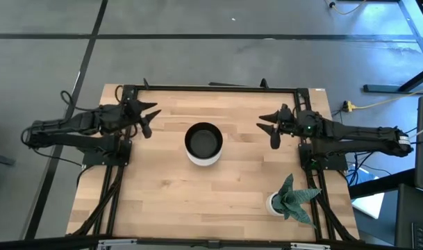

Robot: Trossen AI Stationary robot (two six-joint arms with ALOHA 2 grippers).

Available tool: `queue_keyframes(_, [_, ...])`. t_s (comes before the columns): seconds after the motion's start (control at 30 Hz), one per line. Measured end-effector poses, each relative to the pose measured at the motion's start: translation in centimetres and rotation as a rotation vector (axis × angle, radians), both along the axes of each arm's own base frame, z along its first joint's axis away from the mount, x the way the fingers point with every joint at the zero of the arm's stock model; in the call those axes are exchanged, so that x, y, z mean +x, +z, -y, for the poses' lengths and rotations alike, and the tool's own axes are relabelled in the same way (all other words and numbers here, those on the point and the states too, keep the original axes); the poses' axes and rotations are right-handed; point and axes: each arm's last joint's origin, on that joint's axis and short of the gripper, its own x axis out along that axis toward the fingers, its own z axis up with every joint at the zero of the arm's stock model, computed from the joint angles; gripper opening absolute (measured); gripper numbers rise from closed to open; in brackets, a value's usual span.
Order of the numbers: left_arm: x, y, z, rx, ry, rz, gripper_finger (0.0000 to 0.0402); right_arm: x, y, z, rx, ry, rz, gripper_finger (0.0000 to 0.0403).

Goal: Nest bowls inside each other
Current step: Return to Home Position

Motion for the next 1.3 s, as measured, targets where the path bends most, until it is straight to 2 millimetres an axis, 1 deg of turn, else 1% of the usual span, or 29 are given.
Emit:
queue_keyframes(0.13, [-1.1, -0.4, 0.0, -0.010, 0.018, 0.051, 0.0135, -0.7, 0.0, 0.0, -0.017, -0.021, 0.033, 0.0177])
queue_keyframes(0.37, [-2.0, -1.9, -0.3, -0.003, 0.091, 0.082, 0.0135, -1.7, -0.9, 0.0, -0.051, -0.094, 0.053, 0.0177])
queue_keyframes(0.47, [-2.1, -2.7, -0.4, 0.001, 0.113, 0.081, 0.0135, -1.9, -1.1, 0.1, -0.058, -0.119, 0.057, 0.0177])
queue_keyframes(0.7, [-1.7, -4.7, -0.9, 0.028, 0.232, 0.085, 0.0135, -2.1, -1.1, 0.5, -0.136, -0.271, 0.018, 0.0177])
queue_keyframes(0.8, [-1.5, -5.8, -1.1, 0.028, 0.247, 0.066, 0.0135, -2.2, -1.3, 0.6, -0.151, -0.324, -0.003, 0.0177])
queue_keyframes(0.9, [-1.3, -6.7, -1.2, 0.027, 0.255, 0.038, 0.0135, -2.3, -1.3, 0.6, -0.151, -0.332, -0.003, 0.0177])
queue_keyframes(1.3, [-1.3, -7.0, -1.2, 0.027, 0.255, 0.029, 0.0135, -2.3, -1.3, 0.6, -0.151, -0.332, -0.003, 0.0177])
